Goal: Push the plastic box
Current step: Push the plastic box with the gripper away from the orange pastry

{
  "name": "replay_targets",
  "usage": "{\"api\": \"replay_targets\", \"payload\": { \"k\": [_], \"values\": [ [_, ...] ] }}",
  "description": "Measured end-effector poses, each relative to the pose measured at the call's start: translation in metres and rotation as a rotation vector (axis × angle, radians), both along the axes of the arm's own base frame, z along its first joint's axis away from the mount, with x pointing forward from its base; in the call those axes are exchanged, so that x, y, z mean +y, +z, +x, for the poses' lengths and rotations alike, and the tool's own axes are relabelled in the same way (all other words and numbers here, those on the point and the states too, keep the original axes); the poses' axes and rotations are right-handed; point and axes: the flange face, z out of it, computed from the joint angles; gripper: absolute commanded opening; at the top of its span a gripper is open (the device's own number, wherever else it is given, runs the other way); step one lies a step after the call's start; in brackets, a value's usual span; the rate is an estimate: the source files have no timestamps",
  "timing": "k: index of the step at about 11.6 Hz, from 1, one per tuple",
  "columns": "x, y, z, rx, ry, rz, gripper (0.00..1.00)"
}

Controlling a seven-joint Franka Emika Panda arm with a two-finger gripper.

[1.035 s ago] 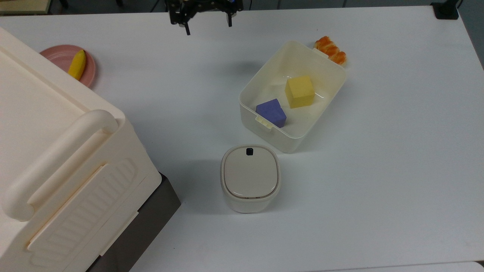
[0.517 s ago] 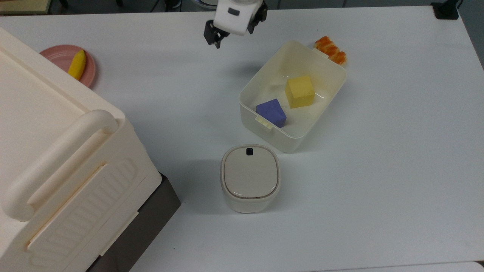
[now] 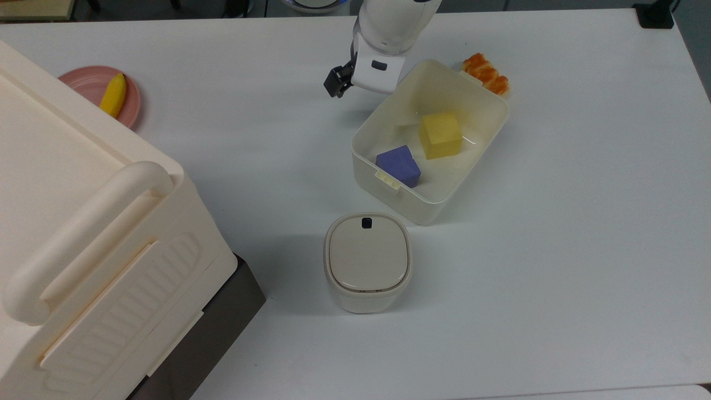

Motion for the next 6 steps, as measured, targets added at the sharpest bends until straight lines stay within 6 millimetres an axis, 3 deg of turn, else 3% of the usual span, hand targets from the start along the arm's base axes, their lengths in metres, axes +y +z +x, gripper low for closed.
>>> {"api": "replay_targets", "payload": {
  "k": [6],
  "values": [
    [0.018,-0.014,0.016,-0.097,0.064,0.003,1.0]
  ]
}}
